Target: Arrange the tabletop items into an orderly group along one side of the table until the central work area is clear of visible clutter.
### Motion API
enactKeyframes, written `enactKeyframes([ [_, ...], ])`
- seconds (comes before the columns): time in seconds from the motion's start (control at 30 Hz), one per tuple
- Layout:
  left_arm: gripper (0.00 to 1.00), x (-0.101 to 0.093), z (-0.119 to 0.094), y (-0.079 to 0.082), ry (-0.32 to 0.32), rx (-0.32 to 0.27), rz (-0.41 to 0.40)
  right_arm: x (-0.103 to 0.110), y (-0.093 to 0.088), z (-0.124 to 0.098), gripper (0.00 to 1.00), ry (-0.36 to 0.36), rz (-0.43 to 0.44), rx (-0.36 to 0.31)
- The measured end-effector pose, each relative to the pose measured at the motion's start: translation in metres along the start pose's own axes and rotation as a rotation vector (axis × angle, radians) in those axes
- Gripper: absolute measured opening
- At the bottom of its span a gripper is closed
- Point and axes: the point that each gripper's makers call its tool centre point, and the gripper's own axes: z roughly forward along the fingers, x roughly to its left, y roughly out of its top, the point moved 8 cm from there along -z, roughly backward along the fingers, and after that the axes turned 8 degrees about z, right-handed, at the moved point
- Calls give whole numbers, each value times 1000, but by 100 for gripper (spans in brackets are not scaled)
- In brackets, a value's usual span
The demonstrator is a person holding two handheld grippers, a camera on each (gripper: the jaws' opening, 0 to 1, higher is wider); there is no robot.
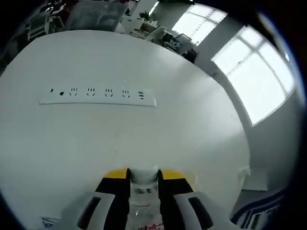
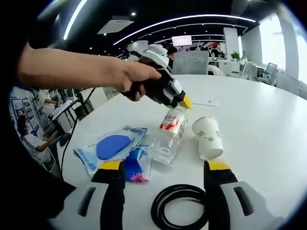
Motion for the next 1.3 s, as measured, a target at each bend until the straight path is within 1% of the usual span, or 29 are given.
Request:
enactKeyframes([
  [0.13, 19, -5, -10, 4, 0, -38, 33, 3, -1, -4, 62, -1, -6, -5],
  [0.33, 19, -17, -28, 3, 7, -88, 95, 7, -4, -11, 62, -3, -12, -17],
  [0.47, 19, -25, -38, 4, 18, -133, 148, 10, -6, -16, 62, -4, -17, -22],
  [0.53, 19, -30, -43, 4, 18, -145, 180, 10, -7, -18, 63, -7, -21, -25],
  [0.63, 19, -36, -50, 3, 26, -176, 223, 9, -7, -20, 64, -14, -29, -29],
  [0.73, 19, -43, -60, -1, 29, -200, 260, 8, -6, -22, 66, -18, -60, -22],
  [0.8, 19, -45, -63, -3, 28, -210, 270, 6, -5, -24, 67, -26, -70, -23],
  [0.87, 19, -49, -70, -7, 35, -238, 303, 5, -3, -26, 68, -36, -71, -30],
  [0.97, 19, -53, -75, -14, 37, -263, 331, 2, -2, -28, 69, -48, -66, -37],
  [1.13, 19, -64, -90, -33, 51, -314, 388, -2, 0, -30, 69, -54, -79, -35],
  [1.3, 20, -73, -99, -48, 52, -324, 463, -5, -1, -31, 72, -57, -76, -33],
])
